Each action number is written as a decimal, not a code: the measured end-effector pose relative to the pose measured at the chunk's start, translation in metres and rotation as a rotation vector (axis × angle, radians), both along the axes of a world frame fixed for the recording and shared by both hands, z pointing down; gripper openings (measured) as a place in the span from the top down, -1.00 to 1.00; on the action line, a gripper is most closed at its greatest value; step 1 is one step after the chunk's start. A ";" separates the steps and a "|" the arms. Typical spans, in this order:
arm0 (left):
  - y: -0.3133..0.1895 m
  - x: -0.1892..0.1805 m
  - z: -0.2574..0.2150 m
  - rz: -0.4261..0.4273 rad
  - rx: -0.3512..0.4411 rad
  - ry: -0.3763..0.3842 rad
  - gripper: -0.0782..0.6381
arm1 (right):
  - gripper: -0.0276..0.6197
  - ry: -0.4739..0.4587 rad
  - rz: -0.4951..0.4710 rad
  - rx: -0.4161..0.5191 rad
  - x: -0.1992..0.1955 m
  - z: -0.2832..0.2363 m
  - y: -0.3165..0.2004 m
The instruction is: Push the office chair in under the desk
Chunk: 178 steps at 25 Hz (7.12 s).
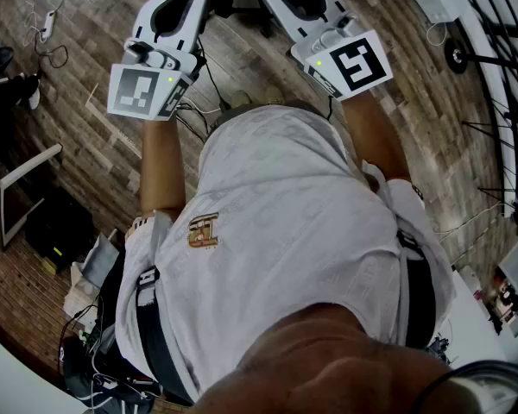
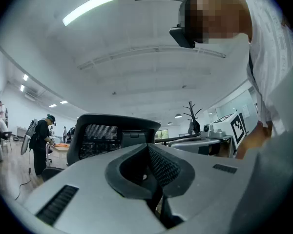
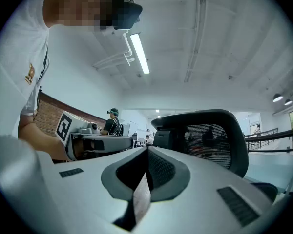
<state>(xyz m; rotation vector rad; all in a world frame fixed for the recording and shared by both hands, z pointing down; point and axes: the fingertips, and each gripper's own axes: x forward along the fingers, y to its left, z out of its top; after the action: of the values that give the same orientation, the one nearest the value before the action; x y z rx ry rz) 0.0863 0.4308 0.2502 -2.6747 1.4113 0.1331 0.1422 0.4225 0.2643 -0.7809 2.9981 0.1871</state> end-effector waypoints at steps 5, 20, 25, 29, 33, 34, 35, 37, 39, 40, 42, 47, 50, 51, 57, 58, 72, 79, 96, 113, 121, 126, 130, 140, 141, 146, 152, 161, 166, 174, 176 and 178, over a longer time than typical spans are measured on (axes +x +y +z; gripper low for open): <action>-0.002 -0.001 0.002 0.007 0.002 -0.011 0.73 | 0.81 0.013 0.000 0.014 -0.003 0.001 0.000; -0.021 -0.017 0.010 -0.009 0.030 -0.128 0.72 | 0.80 0.068 0.015 0.141 -0.017 -0.004 -0.009; -0.029 -0.020 0.016 0.008 0.090 -0.294 0.52 | 0.62 0.247 0.054 0.194 -0.016 0.010 -0.018; -0.041 -0.025 0.029 0.013 0.119 -0.500 0.36 | 0.38 0.386 0.085 0.230 -0.012 0.022 -0.031; -0.052 -0.027 0.040 0.031 0.123 -0.602 0.25 | 0.27 0.467 0.119 0.263 -0.009 0.030 -0.046; -0.054 -0.028 0.044 0.035 0.122 -0.615 0.22 | 0.25 0.484 0.126 0.270 -0.009 0.031 -0.049; -0.057 -0.029 0.048 0.037 0.121 -0.626 0.18 | 0.23 0.502 0.134 0.276 -0.010 0.034 -0.052; -0.063 -0.031 0.054 0.039 0.123 -0.661 0.11 | 0.20 0.540 0.150 0.294 -0.011 0.039 -0.058; -0.072 -0.034 0.060 0.038 0.131 -0.713 0.04 | 0.18 0.584 0.167 0.323 -0.012 0.044 -0.066; -0.076 -0.036 0.064 0.038 0.135 -0.745 0.01 | 0.17 0.612 0.176 0.340 -0.013 0.047 -0.070; -0.084 -0.039 0.072 0.037 0.146 -0.821 -0.05 | 0.15 0.673 0.196 0.373 -0.014 0.053 -0.077; -0.104 -0.044 0.089 0.020 0.179 -1.015 -0.13 | 0.12 0.826 0.255 0.439 -0.011 0.064 -0.097; -0.119 -0.047 0.095 0.000 0.205 -1.115 -0.16 | 0.10 0.925 0.282 0.477 -0.008 0.073 -0.111; -0.123 -0.049 0.097 -0.008 0.212 -1.145 -0.16 | 0.10 0.948 0.284 0.489 -0.008 0.075 -0.113; -0.144 -0.056 0.108 -0.022 0.232 -1.246 -0.18 | 0.09 1.018 0.260 0.505 -0.010 0.079 -0.115; -0.147 -0.056 0.109 -0.019 0.235 -1.252 -0.18 | 0.09 1.040 0.261 0.504 -0.007 0.081 -0.118; -0.184 -0.060 0.112 -0.013 0.307 -1.277 -0.18 | 0.09 1.205 0.353 0.594 0.003 0.102 -0.170; -0.197 -0.065 0.112 0.010 0.326 -1.268 -0.18 | 0.10 1.207 0.395 0.637 -0.002 0.101 -0.184; -0.326 -0.093 0.116 -0.008 0.313 -1.277 -0.18 | 0.10 1.229 0.455 0.624 -0.030 0.104 -0.310; -0.498 -0.098 0.116 0.028 0.354 -1.268 -0.18 | 0.10 1.215 0.501 0.600 -0.037 0.104 -0.472; -0.587 -0.102 0.113 0.023 0.351 -1.281 -0.18 | 0.10 1.220 0.509 0.591 -0.043 0.101 -0.553; -0.642 -0.095 0.112 0.053 0.366 -1.274 -0.18 | 0.10 1.235 0.540 0.564 -0.036 0.101 -0.605; -0.686 -0.100 0.111 0.085 0.381 -1.270 -0.18 | 0.10 1.248 0.569 0.539 -0.042 0.100 -0.646; -0.830 -0.142 0.118 0.208 0.434 -1.247 -0.18 | 0.10 1.286 0.673 0.447 -0.088 0.105 -0.778; -0.842 -0.146 0.119 0.221 0.439 -1.246 -0.18 | 0.10 1.290 0.684 0.436 -0.092 0.106 -0.789; -0.890 -0.153 0.122 0.274 0.470 -1.239 -0.18 | 0.10 1.303 0.741 0.397 -0.101 0.109 -0.832; -0.946 -0.150 0.126 0.314 0.494 -1.236 -0.18 | 0.10 1.312 0.783 0.360 -0.102 0.113 -0.881; -1.033 -0.145 0.127 0.335 0.510 -1.227 -0.18 | 0.10 1.328 0.804 0.324 -0.101 0.114 -0.961; -1.075 -0.141 0.125 0.350 0.527 -1.213 -0.18 | 0.10 1.334 0.817 0.305 -0.099 0.112 -1.002; -1.152 -0.154 0.133 0.381 0.540 -1.212 -0.18 | 0.10 1.336 0.841 0.272 -0.118 0.119 -1.071; -1.171 -0.157 0.135 0.395 0.548 -1.206 -0.18 | 0.10 1.340 0.852 0.263 -0.123 0.120 -1.088; -1.186 -0.160 0.134 0.414 0.563 -1.195 -0.18 | 0.09 1.346 0.865 0.253 -0.127 0.120 -1.102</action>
<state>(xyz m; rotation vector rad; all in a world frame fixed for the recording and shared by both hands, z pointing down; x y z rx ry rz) -0.0734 -0.7555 0.3846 -1.8631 0.3524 -0.7681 0.0152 -0.6796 0.3844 -2.6685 3.0093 1.6239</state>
